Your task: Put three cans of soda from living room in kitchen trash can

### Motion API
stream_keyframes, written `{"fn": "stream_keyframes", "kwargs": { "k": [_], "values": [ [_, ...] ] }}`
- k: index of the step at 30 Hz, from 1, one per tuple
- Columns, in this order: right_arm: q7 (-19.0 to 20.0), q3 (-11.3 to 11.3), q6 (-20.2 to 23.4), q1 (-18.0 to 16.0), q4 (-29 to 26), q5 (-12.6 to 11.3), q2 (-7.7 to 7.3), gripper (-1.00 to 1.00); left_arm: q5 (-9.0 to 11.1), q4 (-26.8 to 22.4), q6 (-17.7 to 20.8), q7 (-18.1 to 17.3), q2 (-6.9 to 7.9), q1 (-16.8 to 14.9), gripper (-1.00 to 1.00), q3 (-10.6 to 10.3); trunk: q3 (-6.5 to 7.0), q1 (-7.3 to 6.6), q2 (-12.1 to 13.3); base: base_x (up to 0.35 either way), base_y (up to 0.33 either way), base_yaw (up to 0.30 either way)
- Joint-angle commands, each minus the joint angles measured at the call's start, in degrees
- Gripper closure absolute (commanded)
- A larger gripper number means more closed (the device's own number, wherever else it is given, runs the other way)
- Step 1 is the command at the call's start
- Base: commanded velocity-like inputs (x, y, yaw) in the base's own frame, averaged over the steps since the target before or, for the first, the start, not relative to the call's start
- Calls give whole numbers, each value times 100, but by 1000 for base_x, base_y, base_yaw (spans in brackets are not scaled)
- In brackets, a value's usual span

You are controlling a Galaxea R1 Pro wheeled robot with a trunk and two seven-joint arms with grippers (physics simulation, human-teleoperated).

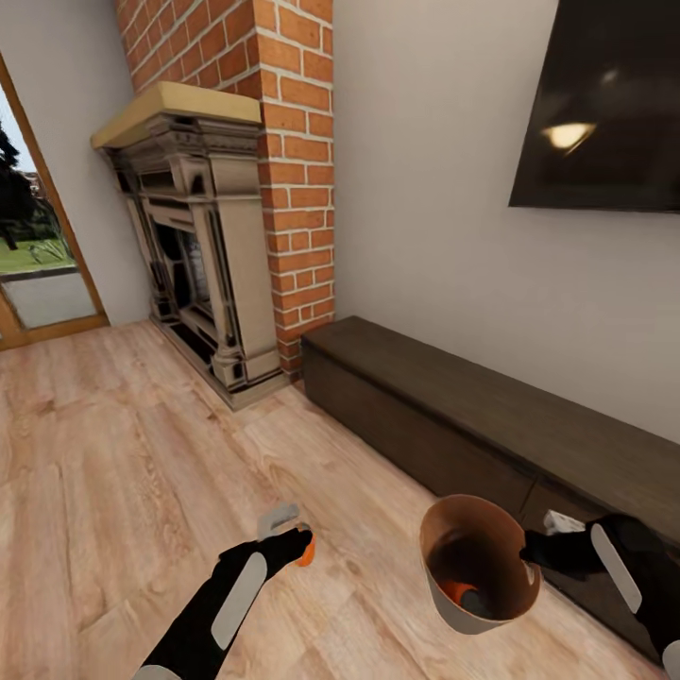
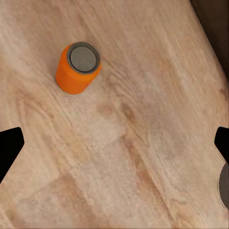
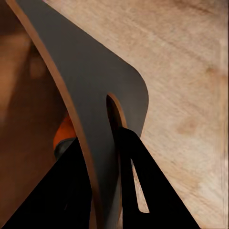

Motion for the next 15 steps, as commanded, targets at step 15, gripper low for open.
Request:
{"fn": "stream_keyframes", "kwargs": {
  "k": [15],
  "values": [
    [-7,845,14,168,-2,-128,337,100,43,304,1481,1622,-22,-914,-100,-88,1,-1,0,211,-72,-133]
  ]
}}
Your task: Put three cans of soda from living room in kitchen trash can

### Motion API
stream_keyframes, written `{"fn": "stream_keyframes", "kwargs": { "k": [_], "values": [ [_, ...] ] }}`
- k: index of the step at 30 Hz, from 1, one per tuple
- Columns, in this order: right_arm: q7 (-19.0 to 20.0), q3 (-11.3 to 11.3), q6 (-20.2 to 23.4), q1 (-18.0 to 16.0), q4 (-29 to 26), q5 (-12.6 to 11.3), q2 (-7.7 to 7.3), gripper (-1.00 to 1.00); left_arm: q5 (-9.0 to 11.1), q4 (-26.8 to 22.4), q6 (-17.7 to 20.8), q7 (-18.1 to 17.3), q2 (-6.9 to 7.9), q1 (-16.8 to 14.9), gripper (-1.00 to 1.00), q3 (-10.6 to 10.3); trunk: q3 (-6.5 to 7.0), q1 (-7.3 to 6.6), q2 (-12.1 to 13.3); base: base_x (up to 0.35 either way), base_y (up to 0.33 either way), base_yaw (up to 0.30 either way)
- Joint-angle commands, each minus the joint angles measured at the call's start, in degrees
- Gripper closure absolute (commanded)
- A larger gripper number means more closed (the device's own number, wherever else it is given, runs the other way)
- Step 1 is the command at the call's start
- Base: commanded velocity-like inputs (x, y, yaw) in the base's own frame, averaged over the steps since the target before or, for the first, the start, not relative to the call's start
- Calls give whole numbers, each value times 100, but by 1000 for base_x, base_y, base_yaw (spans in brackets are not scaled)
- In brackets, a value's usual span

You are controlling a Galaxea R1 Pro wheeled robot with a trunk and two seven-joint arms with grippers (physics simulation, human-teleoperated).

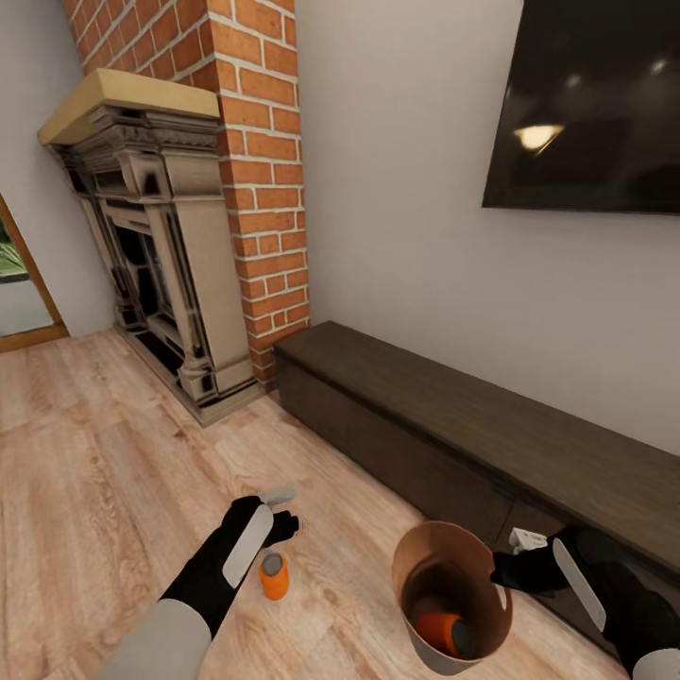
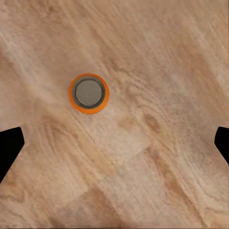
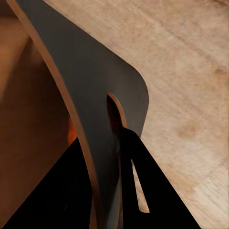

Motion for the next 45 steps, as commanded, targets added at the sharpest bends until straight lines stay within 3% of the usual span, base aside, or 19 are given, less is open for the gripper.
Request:
{"fn": "stream_keyframes", "kwargs": {
  "k": [1,7,11,18,22,26,28,32,36,40,45],
  "values": [
    [0,9,12,-3,3,-113,57,100,11,142,20,139,-3,-63,-100,8,1,-1,0,12,-3,-4],
    [-126,23,12,-12,-5,-100,234,100,54,492,-16,322,-2,-158,-100,39,1,-1,0,70,-1,-2],
    [-150,22,12,-32,-24,-102,264,100,59,706,-92,193,0,-169,-100,30,1,-1,0,285,0,0],
    [-164,36,12,-46,-31,-95,455,100,51,875,-164,74,6,-172,-100,25,1,-1,0,220,0,0],
    [-170,197,12,-52,-35,-95,482,100,21,980,-48,76,6,-218,-100,0,1,-1,0,23,0,0],
    [-173,288,12,-84,-39,-94,508,100,0,1679,49,65,-14,-530,-100,-57,1,-1,0,7,0,0],
    [-174,307,12,-93,-47,-94,510,100,-11,1985,-37,110,-101,-649,-100,-83,1,-1,0,2,0,0],
    [-172,318,12,-98,-185,-96,512,100,-17,2179,-127,119,-162,-723,-100,-95,-88,10,-6,0,0,0],
    [-161,315,12,-106,-659,-114,508,100,-22,2275,-154,55,-150,-805,-100,-93,-176,20,-11,0,0,0],
    [-159,322,12,-101,-1049,-112,511,100,-34,2727,-218,-188,-115,-1158,-100,-99,-265,30,-17,0,0,0],
    [-163,335,12,-96,-1231,-111,497,100,-33,3040,-443,-288,-105,-1289,-100,-114,-376,43,-23,0,0,0]
  ]
}}
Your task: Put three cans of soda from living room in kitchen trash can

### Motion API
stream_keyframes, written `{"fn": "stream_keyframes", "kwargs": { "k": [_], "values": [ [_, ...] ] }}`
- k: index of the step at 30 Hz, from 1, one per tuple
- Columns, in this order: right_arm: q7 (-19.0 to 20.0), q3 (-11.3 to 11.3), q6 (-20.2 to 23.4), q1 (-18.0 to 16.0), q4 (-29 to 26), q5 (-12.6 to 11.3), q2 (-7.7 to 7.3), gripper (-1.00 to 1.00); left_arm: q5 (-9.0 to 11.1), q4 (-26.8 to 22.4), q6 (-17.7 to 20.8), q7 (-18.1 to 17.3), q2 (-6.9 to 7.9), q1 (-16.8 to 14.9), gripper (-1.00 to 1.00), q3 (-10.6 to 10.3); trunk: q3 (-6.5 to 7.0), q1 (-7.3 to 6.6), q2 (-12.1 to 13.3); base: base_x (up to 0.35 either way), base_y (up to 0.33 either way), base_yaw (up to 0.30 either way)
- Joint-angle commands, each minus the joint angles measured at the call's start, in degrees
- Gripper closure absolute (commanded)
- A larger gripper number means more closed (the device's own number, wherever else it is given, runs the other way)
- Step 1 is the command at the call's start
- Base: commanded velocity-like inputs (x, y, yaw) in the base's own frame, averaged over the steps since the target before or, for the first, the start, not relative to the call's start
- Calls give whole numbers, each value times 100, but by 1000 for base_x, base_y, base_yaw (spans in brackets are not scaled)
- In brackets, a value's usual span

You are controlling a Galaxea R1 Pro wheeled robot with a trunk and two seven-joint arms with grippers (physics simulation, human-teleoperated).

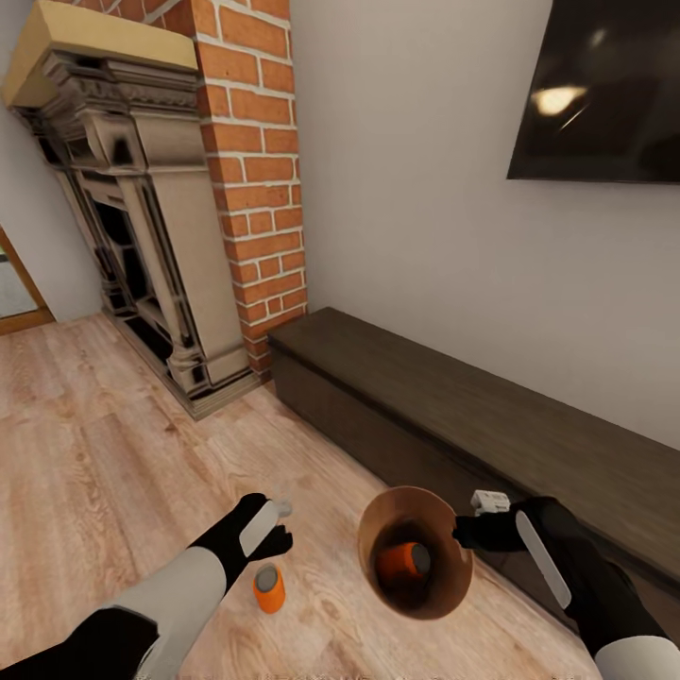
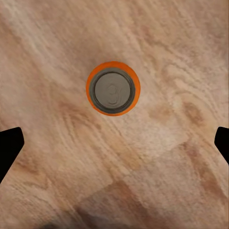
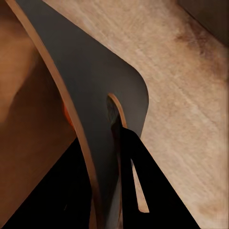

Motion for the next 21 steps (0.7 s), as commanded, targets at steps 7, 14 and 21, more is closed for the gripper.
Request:
{"fn": "stream_keyframes", "kwargs": {
  "k": [7,14,21],
  "values": [
    [49,-1,23,-76,-399,-262,-54,100,-5,59,-74,-19,-8,-25,-100,-6,-155,17,-10,0,0,0],
    [50,35,23,-76,-493,-267,-60,100,-5,60,-275,-80,-8,-27,-100,-17,-310,35,-20,0,0,0],
    [51,141,23,-42,-650,-261,-48,100,-26,64,-465,-593,108,-46,-100,-341,-465,53,-29,0,0,0]
  ]
}}
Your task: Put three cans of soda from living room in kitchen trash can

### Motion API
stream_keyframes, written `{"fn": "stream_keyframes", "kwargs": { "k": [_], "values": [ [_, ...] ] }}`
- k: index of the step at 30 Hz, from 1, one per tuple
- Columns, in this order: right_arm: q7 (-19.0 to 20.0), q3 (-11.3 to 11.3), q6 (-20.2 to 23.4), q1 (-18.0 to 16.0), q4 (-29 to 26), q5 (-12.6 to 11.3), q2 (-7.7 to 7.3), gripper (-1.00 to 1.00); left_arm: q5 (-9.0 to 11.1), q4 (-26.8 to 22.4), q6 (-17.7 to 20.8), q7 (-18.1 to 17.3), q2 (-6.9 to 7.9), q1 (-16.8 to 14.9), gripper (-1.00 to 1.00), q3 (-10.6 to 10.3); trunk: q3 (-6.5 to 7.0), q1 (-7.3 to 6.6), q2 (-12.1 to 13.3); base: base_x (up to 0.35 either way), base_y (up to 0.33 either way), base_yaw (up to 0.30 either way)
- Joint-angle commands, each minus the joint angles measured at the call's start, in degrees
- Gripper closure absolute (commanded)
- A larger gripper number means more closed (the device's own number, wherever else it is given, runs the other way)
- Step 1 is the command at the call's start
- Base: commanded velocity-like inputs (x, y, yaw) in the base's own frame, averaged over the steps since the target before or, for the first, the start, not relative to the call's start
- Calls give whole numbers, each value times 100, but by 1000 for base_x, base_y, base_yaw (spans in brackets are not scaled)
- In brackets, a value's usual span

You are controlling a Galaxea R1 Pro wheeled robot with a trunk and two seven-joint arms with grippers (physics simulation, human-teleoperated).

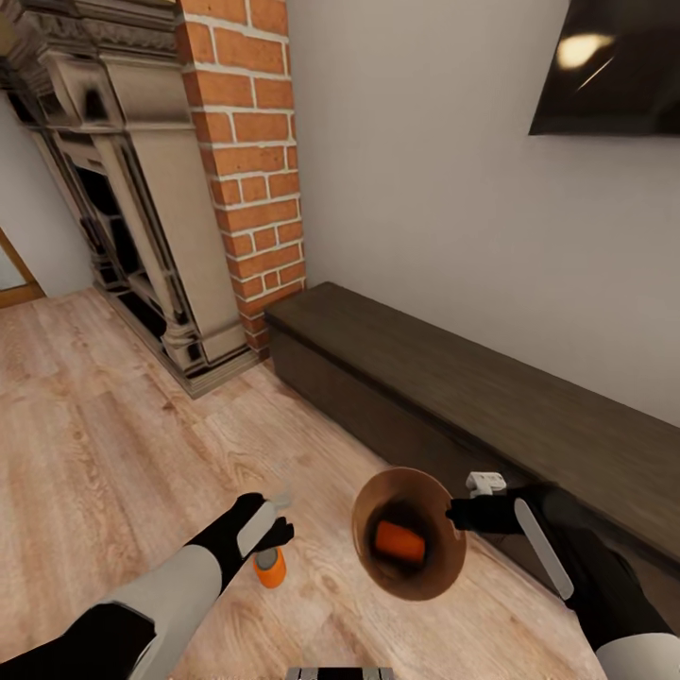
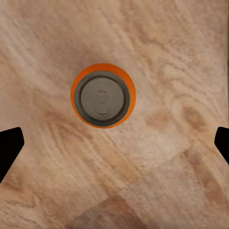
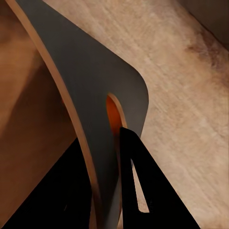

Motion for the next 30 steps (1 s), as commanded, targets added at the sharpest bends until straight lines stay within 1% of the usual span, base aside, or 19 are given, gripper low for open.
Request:
{"fn": "stream_keyframes", "kwargs": {
  "k": [1,4,11,15,20,25,30],
  "values": [
    [24,26,14,-3,-19,-169,-1,100,0,0,-12,-35,11,-1,-100,-17,-22,1,-2,0,0,0],
    [24,100,14,-12,-65,-178,-10,100,-3,0,-40,-130,38,-1,-100,-58,-88,9,-6,0,0,0],
    [31,136,14,-12,-255,-184,-22,100,-11,5,-64,-176,68,-2,-100,-78,-244,27,-16,0,0,0],
    [32,103,14,-49,-300,-204,-33,100,-6,8,-170,-188,208,-47,-100,-75,-332,38,-21,0,0,0],
    [33,110,14,-74,-310,-209,-4,100,-5,9,-202,-275,308,-138,-100,-78,-443,50,-28,0,0,0],
    [33,116,14,-73,-370,-209,-18,100,-4,9,-210,-333,331,-197,-100,-83,-554,63,-34,0,0,0],
    [35,115,14,-63,-574,-214,-38,100,-3,9,-213,-349,320,-207,-100,-93,-665,76,-41,0,0,0]
  ]
}}
